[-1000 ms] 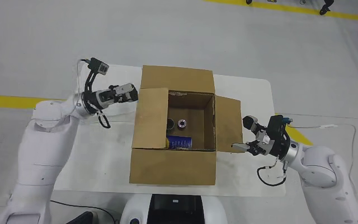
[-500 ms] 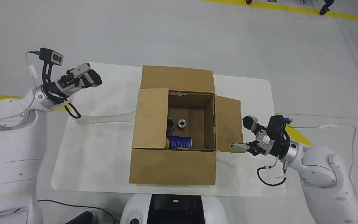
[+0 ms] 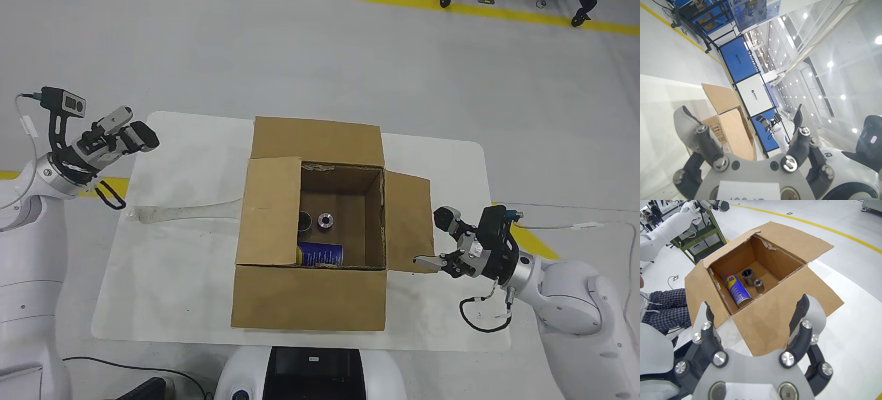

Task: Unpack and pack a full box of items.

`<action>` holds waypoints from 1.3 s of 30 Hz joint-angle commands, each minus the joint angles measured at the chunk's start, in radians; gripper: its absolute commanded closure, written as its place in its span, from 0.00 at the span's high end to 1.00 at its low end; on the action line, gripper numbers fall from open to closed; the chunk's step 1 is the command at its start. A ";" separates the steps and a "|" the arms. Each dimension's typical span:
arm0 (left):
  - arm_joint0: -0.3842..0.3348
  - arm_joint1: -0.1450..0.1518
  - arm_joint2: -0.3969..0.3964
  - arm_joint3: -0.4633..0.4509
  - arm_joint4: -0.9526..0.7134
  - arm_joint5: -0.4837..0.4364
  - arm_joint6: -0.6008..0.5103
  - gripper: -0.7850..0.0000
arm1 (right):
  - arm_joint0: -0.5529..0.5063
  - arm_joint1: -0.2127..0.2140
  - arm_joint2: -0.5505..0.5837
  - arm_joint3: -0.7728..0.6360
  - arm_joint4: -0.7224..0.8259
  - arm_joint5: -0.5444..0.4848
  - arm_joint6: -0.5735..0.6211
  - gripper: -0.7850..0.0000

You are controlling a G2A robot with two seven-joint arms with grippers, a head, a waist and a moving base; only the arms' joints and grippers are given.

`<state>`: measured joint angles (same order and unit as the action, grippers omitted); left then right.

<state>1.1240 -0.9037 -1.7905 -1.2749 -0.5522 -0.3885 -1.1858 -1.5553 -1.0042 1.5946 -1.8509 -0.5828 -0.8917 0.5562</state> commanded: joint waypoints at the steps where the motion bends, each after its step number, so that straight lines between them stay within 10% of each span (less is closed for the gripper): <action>1: 0.000 0.000 0.000 0.000 0.000 0.000 0.000 1.00 | 0.000 0.000 0.000 0.000 0.000 0.000 0.000 1.00; 17: 0.000 0.000 0.000 0.000 0.000 0.000 0.000 1.00 | 0.000 0.002 -0.018 0.003 0.002 0.051 0.025 1.00; 39: 0.000 0.000 0.000 0.000 0.000 0.000 0.000 1.00 | 0.179 0.033 -0.074 0.377 0.747 0.391 0.479 1.00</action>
<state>1.1241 -0.9038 -1.7906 -1.2753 -0.5521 -0.3883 -1.1857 -1.3839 -0.9709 1.5276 -1.4923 0.1600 -0.5088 1.0310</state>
